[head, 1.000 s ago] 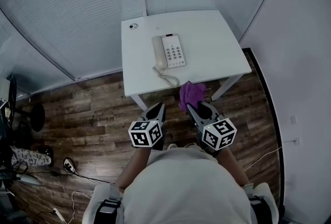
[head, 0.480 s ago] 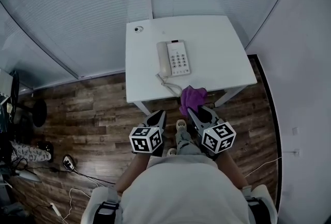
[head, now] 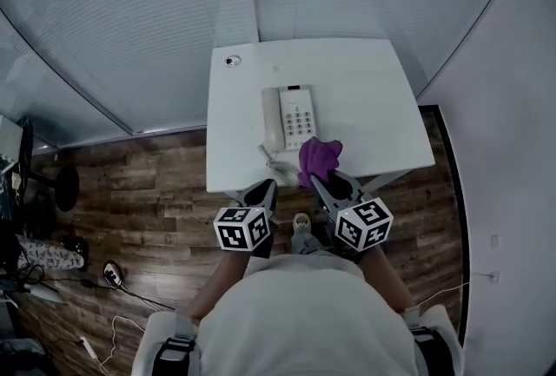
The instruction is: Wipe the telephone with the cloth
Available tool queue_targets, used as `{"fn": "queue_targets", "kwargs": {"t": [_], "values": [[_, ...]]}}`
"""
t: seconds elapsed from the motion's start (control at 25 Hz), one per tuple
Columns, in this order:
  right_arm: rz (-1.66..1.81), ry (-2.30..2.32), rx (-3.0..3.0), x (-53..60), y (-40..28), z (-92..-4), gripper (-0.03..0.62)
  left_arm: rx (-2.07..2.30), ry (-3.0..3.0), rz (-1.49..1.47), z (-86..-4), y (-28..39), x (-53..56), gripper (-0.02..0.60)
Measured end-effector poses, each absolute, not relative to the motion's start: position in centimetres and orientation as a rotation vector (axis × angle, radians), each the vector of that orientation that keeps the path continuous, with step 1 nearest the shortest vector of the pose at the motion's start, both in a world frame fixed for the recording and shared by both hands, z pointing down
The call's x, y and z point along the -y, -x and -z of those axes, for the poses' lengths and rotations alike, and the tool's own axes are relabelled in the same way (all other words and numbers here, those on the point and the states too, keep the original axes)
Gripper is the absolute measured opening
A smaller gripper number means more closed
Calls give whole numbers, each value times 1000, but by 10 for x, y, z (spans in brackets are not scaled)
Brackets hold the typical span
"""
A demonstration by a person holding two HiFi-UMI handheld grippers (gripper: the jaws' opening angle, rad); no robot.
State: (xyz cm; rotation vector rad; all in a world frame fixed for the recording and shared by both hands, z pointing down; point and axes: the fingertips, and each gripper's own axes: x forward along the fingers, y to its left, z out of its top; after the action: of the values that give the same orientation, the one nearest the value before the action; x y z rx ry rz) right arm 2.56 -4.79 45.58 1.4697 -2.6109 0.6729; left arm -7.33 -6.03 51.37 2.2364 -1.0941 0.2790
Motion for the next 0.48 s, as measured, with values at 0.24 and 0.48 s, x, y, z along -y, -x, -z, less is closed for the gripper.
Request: {"fn": "queue_targets", "kwargs": {"t": [0.24,0.48], "values": [[-661,-1426,2634,90,-34,-453,98,1141,-2214,-246,-505,64,98,34],[-650,-1366,2654,128,-33,-455,98,1188,-2184,-208,-501,61,126,34]]}}
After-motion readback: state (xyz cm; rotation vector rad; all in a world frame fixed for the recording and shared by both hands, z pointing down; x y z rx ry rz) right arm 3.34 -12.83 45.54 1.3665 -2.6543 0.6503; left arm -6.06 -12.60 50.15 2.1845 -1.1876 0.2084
